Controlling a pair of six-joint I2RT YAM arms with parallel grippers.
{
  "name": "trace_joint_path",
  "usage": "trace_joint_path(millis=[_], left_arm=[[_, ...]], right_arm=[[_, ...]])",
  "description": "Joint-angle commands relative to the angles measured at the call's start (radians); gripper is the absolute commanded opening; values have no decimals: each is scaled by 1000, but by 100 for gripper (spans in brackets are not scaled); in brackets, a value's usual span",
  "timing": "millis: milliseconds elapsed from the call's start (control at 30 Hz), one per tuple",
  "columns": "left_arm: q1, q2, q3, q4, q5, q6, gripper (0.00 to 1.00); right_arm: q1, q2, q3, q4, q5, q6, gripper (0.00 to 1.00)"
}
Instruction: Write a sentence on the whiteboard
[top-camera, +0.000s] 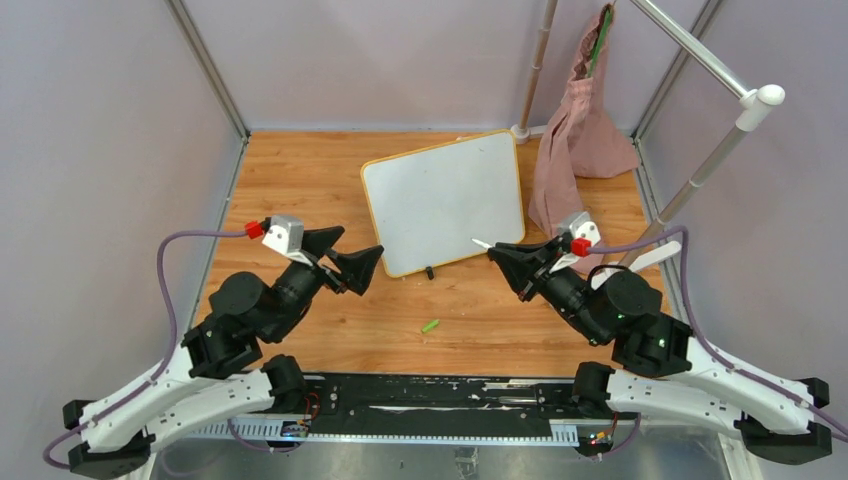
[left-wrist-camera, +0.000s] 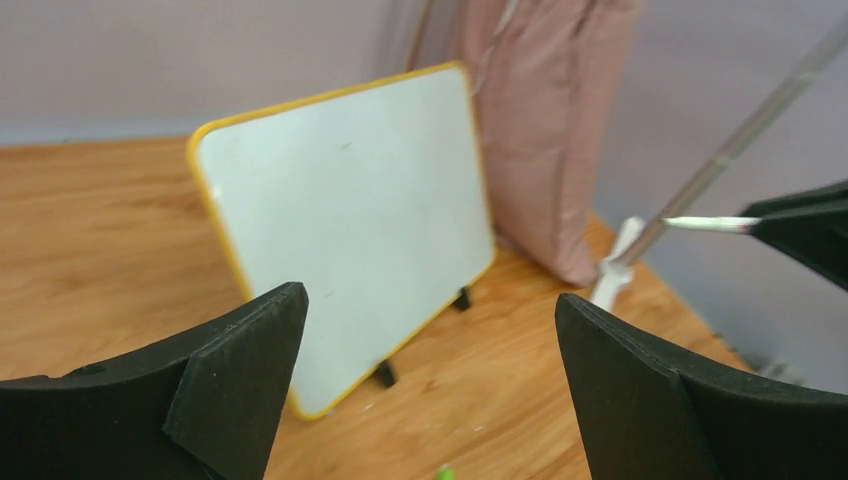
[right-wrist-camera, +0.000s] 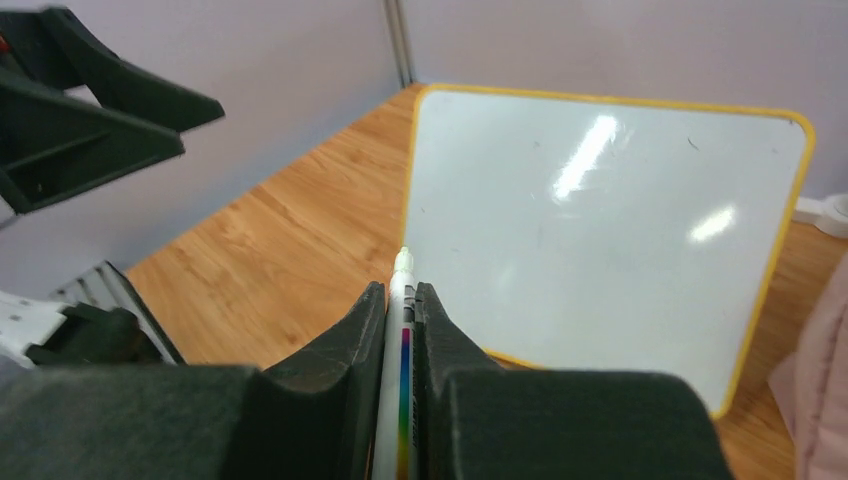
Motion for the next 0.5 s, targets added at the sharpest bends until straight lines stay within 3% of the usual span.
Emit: trace_joint_path(millis=[0, 100, 167, 467], left_arm=[[218, 45, 17, -230, 121, -36, 100], [472, 68, -7, -211, 425, -144, 100], [578, 73, -28, -168, 551, -199, 100], [734, 121, -36, -64, 584, -259, 100]], right_arm=[[3, -15, -83, 37, 94, -75, 0], [3, -7, -102, 86, 101, -107, 0], [2, -8, -116, 110, 107, -125, 0], [1, 22, -208, 267, 132, -187, 0]])
